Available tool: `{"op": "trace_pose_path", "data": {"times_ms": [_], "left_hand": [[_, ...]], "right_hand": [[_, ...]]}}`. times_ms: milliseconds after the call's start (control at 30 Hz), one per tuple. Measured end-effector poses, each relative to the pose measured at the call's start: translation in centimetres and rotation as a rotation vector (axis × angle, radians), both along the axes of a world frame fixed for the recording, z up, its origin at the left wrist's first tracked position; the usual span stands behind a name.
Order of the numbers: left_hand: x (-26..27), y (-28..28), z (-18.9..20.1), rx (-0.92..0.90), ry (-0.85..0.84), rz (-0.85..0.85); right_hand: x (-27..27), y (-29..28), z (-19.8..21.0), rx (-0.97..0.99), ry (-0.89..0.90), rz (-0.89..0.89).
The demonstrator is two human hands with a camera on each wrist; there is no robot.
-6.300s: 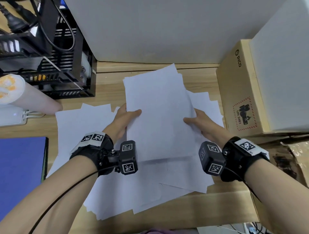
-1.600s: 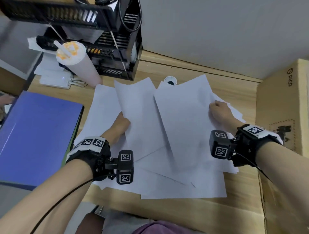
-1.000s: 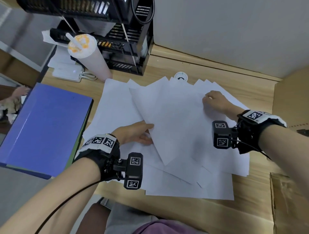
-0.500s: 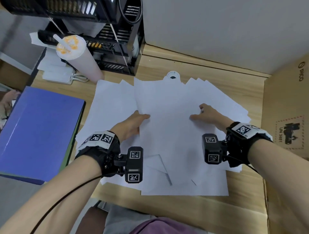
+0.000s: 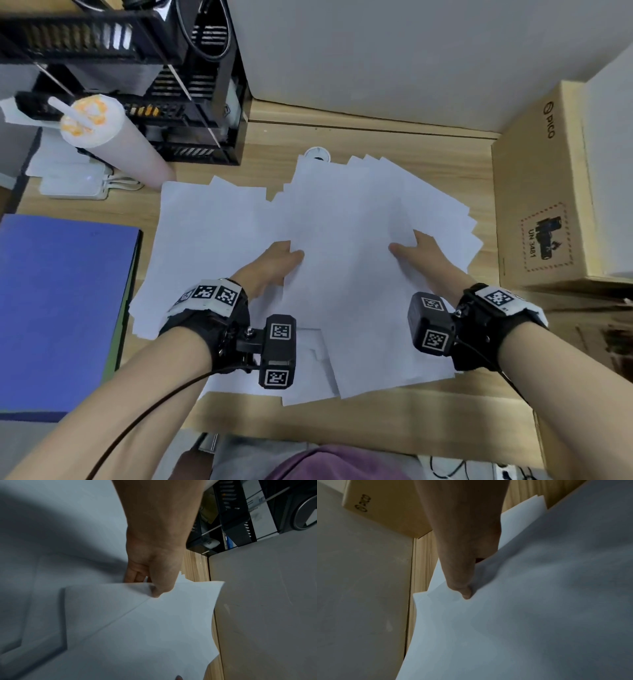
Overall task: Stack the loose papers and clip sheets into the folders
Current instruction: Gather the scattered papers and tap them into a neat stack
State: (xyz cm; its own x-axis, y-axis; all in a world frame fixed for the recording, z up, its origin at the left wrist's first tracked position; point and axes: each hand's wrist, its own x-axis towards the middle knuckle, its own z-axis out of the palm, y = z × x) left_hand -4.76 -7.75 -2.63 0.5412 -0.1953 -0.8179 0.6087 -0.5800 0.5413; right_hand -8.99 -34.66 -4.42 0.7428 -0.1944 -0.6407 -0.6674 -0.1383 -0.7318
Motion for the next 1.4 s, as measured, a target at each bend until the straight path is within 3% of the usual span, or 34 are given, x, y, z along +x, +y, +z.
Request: {"op": "trace_pose_path", "data": {"times_ms": [333, 433, 533, 667, 767, 933, 1100, 1267, 1400], "left_hand": [[-1.3, -0.4, 0.0, -0.042, 0.145, -0.163], [-1.7, -0.8, 0.6, -0.049, 0.165, -0.230], [-1.2, -0.3, 0.5, 0.002, 0.018, -0.201], [0.7, 1.6, -0.6, 0.144, -0.347, 0.103], [1.7, 2.2, -1.1, 0.195, -0.380, 0.190], [1.4, 1.7, -1.8, 0.146, -0.253, 0.188], [1.0, 0.9, -2.3, 0.099, -0.207, 0.296], [1.0, 0.4, -1.7, 0.171, -0.442, 0.206], [2.5, 1.3, -0.6, 0.269, -0.512, 0.226]], "right_hand": [[-0.5, 1.7, -1.0, 0.083, 0.059, -0.252], [-0.6, 2.0, -1.1, 0.095, 0.106, -0.180], [-1.1, 1.5, -2.0, 0.004, 0.140, -0.084], [-1.7, 0.1, -3.0, -0.142, 0.061, -0.353], [-1.9, -1.2, -4.0, -0.202, 0.011, -0.482], [-1.9, -0.9, -1.9, -0.182, 0.130, -0.296], [-2.1, 0.3, -1.7, -0.038, 0.085, -0.135], [-2.6, 0.5, -1.2, -0.040, 0.096, -0.037], [-2.3, -1.4, -0.7, -0.133, 0.139, -0.001]]}}
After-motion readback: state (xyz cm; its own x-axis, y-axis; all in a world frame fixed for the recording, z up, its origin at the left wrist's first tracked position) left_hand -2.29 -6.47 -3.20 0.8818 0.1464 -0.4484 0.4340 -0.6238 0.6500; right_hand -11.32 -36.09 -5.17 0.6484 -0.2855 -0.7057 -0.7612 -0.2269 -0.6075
